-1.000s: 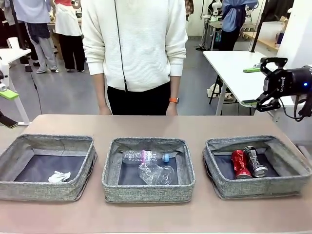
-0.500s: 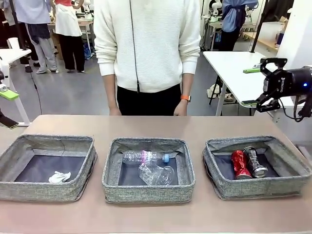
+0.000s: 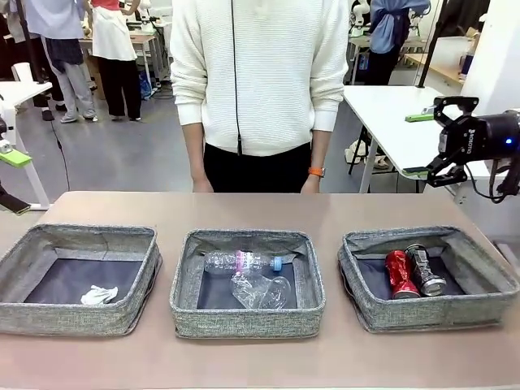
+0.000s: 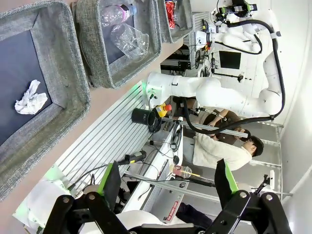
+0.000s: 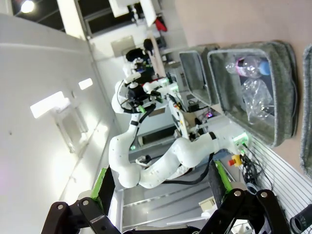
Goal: Sort the waste into the appropriate baskets.
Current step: Place the picked waste into the Fabric basket indicated by the person.
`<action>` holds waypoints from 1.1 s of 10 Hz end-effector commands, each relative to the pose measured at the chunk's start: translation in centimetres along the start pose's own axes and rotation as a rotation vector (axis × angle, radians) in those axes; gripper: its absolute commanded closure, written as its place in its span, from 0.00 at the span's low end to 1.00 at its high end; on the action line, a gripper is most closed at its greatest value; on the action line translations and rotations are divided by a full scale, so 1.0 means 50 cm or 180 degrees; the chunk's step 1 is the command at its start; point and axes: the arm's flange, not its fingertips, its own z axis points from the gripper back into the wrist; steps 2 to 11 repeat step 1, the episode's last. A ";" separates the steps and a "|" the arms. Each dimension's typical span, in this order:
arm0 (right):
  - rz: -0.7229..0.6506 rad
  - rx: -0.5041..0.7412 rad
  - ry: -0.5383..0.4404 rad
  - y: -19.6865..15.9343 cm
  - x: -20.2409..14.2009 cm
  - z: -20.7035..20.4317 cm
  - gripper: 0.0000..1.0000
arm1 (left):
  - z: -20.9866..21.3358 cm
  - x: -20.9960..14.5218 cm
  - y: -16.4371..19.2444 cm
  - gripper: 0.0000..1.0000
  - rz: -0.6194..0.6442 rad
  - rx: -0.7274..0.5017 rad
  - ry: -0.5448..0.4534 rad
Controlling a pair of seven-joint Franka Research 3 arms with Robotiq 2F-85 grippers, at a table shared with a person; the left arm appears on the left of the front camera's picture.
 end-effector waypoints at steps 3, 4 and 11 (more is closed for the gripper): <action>0.0012 -0.0011 0.0018 -0.001 -0.002 0.001 0.00 | 0.003 -0.003 0.002 0.00 -0.0013 -0.0002 0.0026; 0.0012 -0.0011 0.0018 -0.001 -0.002 0.001 0.00 | 0.003 -0.003 0.002 0.00 -0.0013 -0.0002 0.0026; 0.0012 -0.0011 0.0018 -0.001 -0.002 0.001 0.00 | 0.003 -0.003 0.002 0.00 -0.0013 -0.0002 0.0026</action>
